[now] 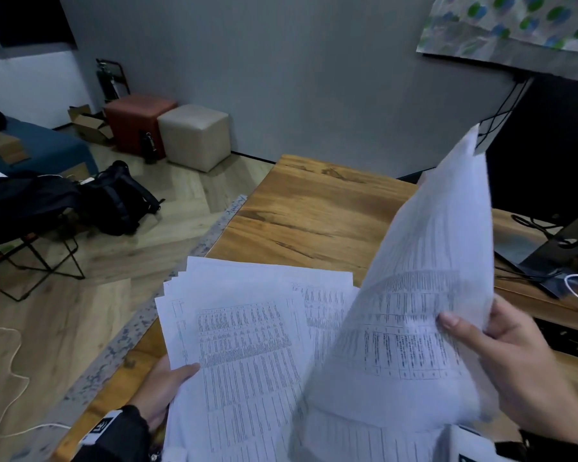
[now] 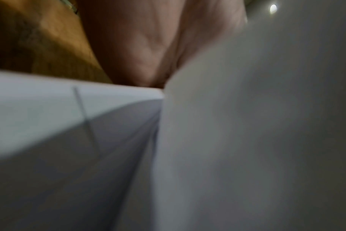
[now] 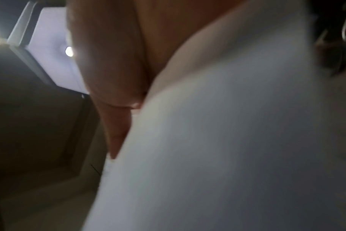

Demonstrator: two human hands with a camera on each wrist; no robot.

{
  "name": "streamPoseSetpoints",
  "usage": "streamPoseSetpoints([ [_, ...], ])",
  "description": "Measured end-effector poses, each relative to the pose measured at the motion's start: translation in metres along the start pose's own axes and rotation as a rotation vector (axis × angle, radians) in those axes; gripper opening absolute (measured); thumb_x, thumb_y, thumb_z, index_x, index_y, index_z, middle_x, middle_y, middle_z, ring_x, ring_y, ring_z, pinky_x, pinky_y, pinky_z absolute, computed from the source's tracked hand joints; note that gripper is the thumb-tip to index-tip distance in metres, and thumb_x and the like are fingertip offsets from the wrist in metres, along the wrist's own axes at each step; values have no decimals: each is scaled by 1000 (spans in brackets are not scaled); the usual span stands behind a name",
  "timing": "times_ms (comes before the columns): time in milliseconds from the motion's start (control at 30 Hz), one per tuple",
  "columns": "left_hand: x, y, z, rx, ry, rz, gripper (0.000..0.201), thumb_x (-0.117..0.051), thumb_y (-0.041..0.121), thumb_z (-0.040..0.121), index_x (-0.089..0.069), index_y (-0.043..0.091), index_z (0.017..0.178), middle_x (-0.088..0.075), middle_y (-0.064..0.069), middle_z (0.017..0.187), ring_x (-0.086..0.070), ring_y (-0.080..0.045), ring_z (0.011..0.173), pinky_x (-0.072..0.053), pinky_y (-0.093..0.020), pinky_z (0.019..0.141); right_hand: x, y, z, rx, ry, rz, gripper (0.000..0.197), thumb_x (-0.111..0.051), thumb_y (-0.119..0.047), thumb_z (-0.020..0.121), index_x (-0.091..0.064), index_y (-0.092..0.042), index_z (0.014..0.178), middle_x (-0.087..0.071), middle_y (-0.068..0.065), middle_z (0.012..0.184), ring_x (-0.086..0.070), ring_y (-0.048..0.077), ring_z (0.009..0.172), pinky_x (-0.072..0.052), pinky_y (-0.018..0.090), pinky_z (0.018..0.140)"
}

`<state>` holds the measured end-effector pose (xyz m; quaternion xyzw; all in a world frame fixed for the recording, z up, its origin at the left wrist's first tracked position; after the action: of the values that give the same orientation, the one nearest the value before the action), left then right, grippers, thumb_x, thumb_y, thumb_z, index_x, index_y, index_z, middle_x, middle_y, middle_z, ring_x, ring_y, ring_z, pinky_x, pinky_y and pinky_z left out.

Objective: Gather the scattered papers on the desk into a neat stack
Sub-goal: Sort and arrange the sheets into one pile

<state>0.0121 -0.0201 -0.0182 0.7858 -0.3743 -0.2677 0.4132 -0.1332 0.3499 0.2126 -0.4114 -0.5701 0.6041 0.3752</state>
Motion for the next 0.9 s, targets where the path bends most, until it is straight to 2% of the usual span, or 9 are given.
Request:
streamPoseSetpoints([
  [133, -1, 3, -1, -5, -17, -5, 32, -56, -3, 94, -61, 8, 124, -71, -14, 121, -68, -35, 109, -51, -52, 96, -14, 7, 3, 97, -199, 260, 28, -88, -10, 56, -82, -18, 82, -80, 11, 87, -78, 22, 77, -63, 33, 65],
  [233, -3, 4, -2, -38, -24, 15, 16, -52, 2, 98, -58, -2, 111, -71, -18, 83, -69, -34, 72, -54, -42, 72, -28, 35, 16, 22, -438, 656, 31, -67, 2, 86, -68, 4, 117, -71, 26, 116, -68, 35, 109, -56, 43, 93],
  [300, -4, 3, -3, -44, 17, 12, 24, -51, 2, 98, -49, -17, 111, -59, -27, 68, -58, -46, 60, -51, -37, 61, -36, 59, 28, -75, -330, 481, 22, -71, -6, 80, -78, -7, 100, -77, 19, 102, -75, 28, 91, -62, 37, 76],
  [367, -5, 2, -3, -32, -5, 14, 28, -60, 0, 93, -59, -8, 119, -74, -24, 92, -73, -40, 76, -58, -45, 72, -48, 86, 32, -200, -183, 221, 19, -65, -7, 79, -79, -10, 92, -78, 17, 97, -77, 27, 80, -62, 37, 67],
  [433, -5, 0, -5, 9, -9, -27, 33, -62, -2, 91, -64, 4, 123, -73, -19, 116, -72, -39, 100, -54, -56, 91, -54, 121, 34, -309, -215, 58, 21, -61, -5, 89, -69, -6, 109, -75, 20, 110, -74, 35, 95, -59, 49, 84],
  [533, -6, 0, -5, 30, 17, -74, 34, -60, -4, 92, -62, 5, 124, -71, -16, 121, -68, -36, 107, -52, -51, 93, -57, 166, 32, -429, -206, -160, 28, -55, -1, 95, -63, -11, 120, -74, 13, 115, -72, 33, 104, -53, 56, 95],
  [733, -13, -2, -6, 66, -48, -234, 39, -59, 27, 96, -60, 16, 133, -70, -7, 129, -65, -33, 119, -45, -56, 105, -81, 218, 34, -445, -260, -598, 33, -50, -13, 94, -57, -24, 124, -67, -6, 120, -64, 16, 111, -52, 43, 101],
  [833, -21, -5, -3, 3, -48, -112, 49, -78, 9, 80, -62, 14, 126, -74, -9, 121, -69, -34, 111, -51, -57, 97, -96, 216, 34, -384, -327, -764, 21, -48, -21, 98, -61, -24, 114, -69, -9, 110, -65, 13, 100, -54, 28, 87],
  [900, -24, -5, 0, -23, -28, -53, 51, -77, -2, 79, -62, 13, 125, -72, -12, 124, -69, -35, 110, -50, -60, 97, -100, 216, 39, -314, -274, -991, 18, -45, -22, 99, -62, -19, 106, -66, -2, 107, -61, 17, 97, -49, 29, 79],
])
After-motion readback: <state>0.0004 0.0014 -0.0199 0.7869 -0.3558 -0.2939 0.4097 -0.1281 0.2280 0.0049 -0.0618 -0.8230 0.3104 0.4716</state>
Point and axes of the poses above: each hand's wrist, its own z-axis towards the middle knuckle, its own x-axis out of the back of the hand, y = z × x, the point moved 1 cm from there along z, towards the middle knuckle
